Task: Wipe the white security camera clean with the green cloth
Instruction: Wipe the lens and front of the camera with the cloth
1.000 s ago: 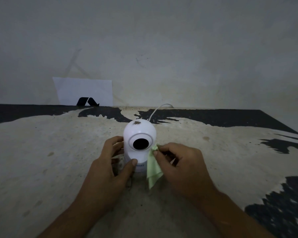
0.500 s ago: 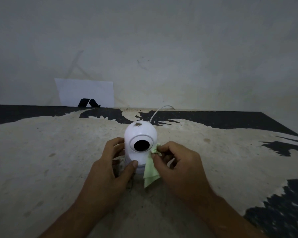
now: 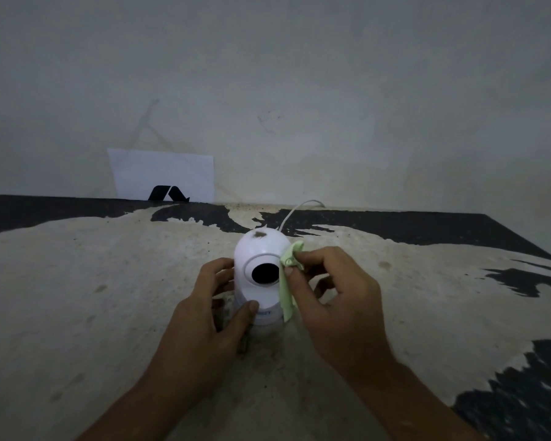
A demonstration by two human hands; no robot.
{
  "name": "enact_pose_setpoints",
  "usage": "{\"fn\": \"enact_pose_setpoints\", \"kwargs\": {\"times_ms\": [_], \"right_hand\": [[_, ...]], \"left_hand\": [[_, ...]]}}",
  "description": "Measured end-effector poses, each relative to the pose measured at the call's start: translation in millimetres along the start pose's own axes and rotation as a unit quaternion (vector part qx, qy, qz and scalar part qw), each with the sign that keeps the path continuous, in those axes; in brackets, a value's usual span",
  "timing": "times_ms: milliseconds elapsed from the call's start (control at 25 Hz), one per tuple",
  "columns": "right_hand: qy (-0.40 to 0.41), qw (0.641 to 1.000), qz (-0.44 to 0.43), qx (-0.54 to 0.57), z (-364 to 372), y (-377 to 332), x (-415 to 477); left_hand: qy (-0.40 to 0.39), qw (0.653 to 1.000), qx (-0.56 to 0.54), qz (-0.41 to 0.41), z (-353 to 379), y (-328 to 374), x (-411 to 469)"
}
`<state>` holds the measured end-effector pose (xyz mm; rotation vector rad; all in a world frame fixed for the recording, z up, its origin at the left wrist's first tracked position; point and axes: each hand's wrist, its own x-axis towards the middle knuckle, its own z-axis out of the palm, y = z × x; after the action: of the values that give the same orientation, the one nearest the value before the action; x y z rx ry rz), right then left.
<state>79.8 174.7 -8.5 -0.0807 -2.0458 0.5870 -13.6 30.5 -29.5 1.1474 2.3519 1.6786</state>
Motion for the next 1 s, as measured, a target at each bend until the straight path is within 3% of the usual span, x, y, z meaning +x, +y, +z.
{"fn": "enact_pose_setpoints", "kwargs": {"times_ms": [240,400,680,800,1000], "right_hand": [[-0.054,0.998,0.013,-0.041,0,2,-6],[-0.02,0.999,-0.017,-0.037,0,-1,1],[0.005,0.999,0.02,-0.031,4,-3,4],[-0.009,0.996,-0.005,-0.085,12,-10,4],[-0.049,0.993,-0.079,-0.075,1,-4,5]], "left_hand": [[0.0,1.0,-0.003,0.008,-1,1,0],[0.002,1.0,-0.001,0.009,-1,1,1],[0.004,1.0,-0.006,0.011,-1,0,2],[0.001,1.0,-0.01,0.012,-1,0,2],[0.005,1.0,-0.004,0.017,0,-3,2]]}}
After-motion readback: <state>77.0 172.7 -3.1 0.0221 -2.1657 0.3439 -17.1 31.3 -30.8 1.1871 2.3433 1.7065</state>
